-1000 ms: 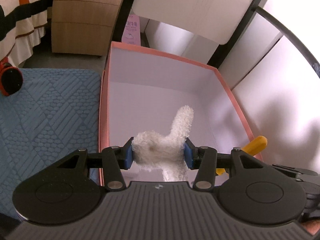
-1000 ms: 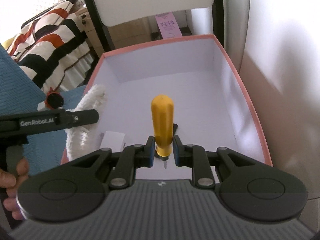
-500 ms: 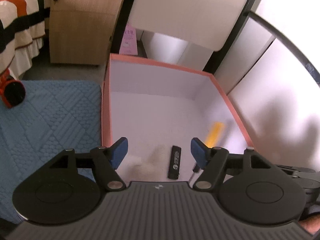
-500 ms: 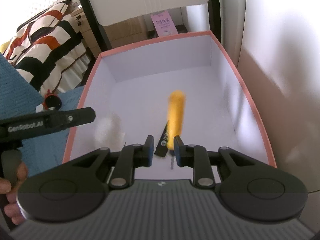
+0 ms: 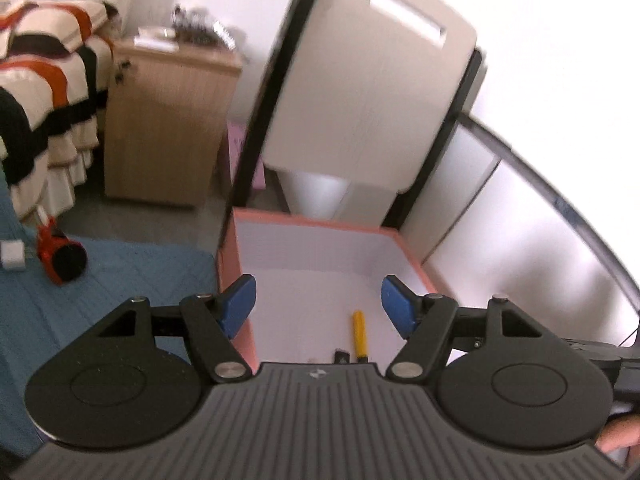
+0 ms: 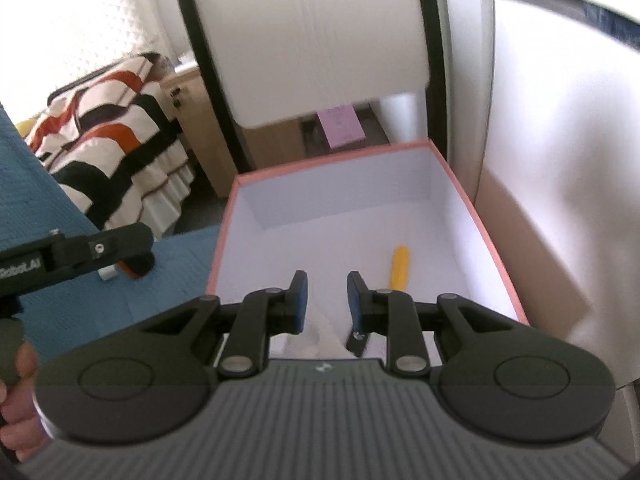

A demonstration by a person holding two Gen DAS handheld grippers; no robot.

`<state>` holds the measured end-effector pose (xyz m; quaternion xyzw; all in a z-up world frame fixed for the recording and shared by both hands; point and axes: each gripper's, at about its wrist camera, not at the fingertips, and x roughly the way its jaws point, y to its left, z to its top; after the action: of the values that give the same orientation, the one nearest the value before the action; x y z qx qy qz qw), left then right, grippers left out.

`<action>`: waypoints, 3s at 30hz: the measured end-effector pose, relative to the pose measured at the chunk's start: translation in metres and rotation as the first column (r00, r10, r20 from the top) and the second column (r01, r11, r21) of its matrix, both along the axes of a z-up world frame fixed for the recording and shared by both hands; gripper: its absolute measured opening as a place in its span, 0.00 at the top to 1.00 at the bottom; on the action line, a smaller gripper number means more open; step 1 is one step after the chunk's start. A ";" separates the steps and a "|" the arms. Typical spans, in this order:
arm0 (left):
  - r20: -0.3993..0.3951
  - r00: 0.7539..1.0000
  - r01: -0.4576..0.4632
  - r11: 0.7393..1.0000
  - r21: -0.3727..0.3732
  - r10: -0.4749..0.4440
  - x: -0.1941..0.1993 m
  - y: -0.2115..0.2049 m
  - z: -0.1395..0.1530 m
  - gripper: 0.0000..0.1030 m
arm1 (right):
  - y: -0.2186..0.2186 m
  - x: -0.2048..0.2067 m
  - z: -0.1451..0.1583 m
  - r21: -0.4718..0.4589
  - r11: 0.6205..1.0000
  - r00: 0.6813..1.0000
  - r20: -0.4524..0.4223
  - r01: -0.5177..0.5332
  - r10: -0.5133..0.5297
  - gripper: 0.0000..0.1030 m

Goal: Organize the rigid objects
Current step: 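Move both open tools back over the cloth toward charger and red figure, then close left tool on white charger while right tool grasps red-and-black figure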

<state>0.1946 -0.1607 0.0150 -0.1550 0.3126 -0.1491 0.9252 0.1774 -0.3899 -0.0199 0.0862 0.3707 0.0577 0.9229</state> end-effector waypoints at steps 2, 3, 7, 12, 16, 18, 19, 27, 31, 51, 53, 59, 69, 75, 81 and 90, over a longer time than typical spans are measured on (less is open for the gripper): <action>0.026 1.000 -0.013 1.000 -0.015 0.013 -0.010 0.015 0.011 0.28 | 0.009 -0.003 0.009 -0.005 1.000 1.000 0.018 -0.019 0.019 0.75; 0.036 0.999 -0.021 1.000 -0.019 0.022 -0.014 0.021 0.016 0.28 | 0.014 -0.005 0.014 -0.007 1.000 0.999 0.029 -0.028 0.028 0.75; 0.072 0.995 -0.062 0.998 -0.030 0.064 -0.034 0.050 0.030 0.28 | 0.035 -0.014 0.028 -0.009 0.998 0.996 0.067 -0.061 0.062 0.75; 0.091 0.990 -0.103 0.994 -0.031 0.106 -0.052 0.078 0.031 0.28 | 0.062 -0.023 0.032 -0.022 0.993 0.990 0.079 -0.112 0.114 0.75; 0.099 0.987 -0.128 0.991 -0.029 0.130 -0.065 0.100 0.024 0.28 | 0.087 -0.029 0.027 -0.027 0.988 0.985 0.079 -0.150 0.152 0.75; 0.127 0.982 -0.148 0.988 0.035 0.142 -0.073 0.103 0.023 0.28 | 0.099 -0.031 0.023 -0.025 0.986 0.983 0.072 -0.167 0.168 0.75; 0.139 0.979 -0.159 0.985 0.068 0.149 -0.077 0.106 0.023 0.28 | 0.106 -0.032 0.021 -0.028 0.984 0.982 0.069 -0.176 0.177 0.75; 0.130 0.969 -0.218 0.975 0.034 0.212 -0.088 0.148 0.005 0.28 | 0.151 -0.035 0.003 -0.027 0.969 0.968 0.054 -0.244 0.245 0.75; 0.112 0.959 -0.265 0.964 0.029 0.260 -0.094 0.176 -0.014 0.28 | 0.168 -0.037 -0.008 -0.028 0.967 0.966 0.053 -0.252 0.253 0.75; 0.031 0.960 -0.281 0.955 0.097 0.280 -0.066 0.214 -0.124 0.28 | 0.206 -0.019 -0.074 -0.054 0.955 0.956 0.028 -0.290 0.292 0.75; 0.041 0.954 -0.300 0.951 0.078 0.298 -0.058 0.220 -0.138 0.28 | 0.208 -0.010 -0.080 -0.067 0.951 0.953 0.028 -0.300 0.303 0.75; 0.021 0.947 -0.322 0.940 0.114 0.322 -0.023 0.235 -0.164 0.24 | 0.219 0.025 -0.095 -0.085 0.937 0.939 0.038 -0.339 0.343 0.75; 0.025 0.938 -0.338 0.899 0.279 0.345 0.036 0.252 -0.203 0.24 | 0.242 0.084 -0.111 -0.070 0.897 0.896 0.051 -0.437 0.441 0.75; 0.022 0.940 -0.323 0.864 0.387 0.341 0.080 0.248 -0.222 0.23 | 0.263 0.118 -0.114 -0.089 0.861 0.861 0.052 -0.501 0.506 0.63; 0.000 0.927 -0.336 0.833 0.441 0.374 0.110 0.252 -0.235 0.24 | 0.287 0.152 -0.113 -0.117 0.827 0.830 0.029 -0.551 0.557 0.62; -0.023 0.931 -0.318 0.840 0.440 0.364 0.129 0.252 -0.246 0.24 | 0.317 0.208 -0.119 -0.052 0.824 0.826 -0.018 -0.564 0.564 0.33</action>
<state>0.3233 0.0916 -0.2307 -0.0085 0.3535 0.0989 0.9302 0.3852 -0.0731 -0.1389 -0.0524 0.3817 0.3174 0.8665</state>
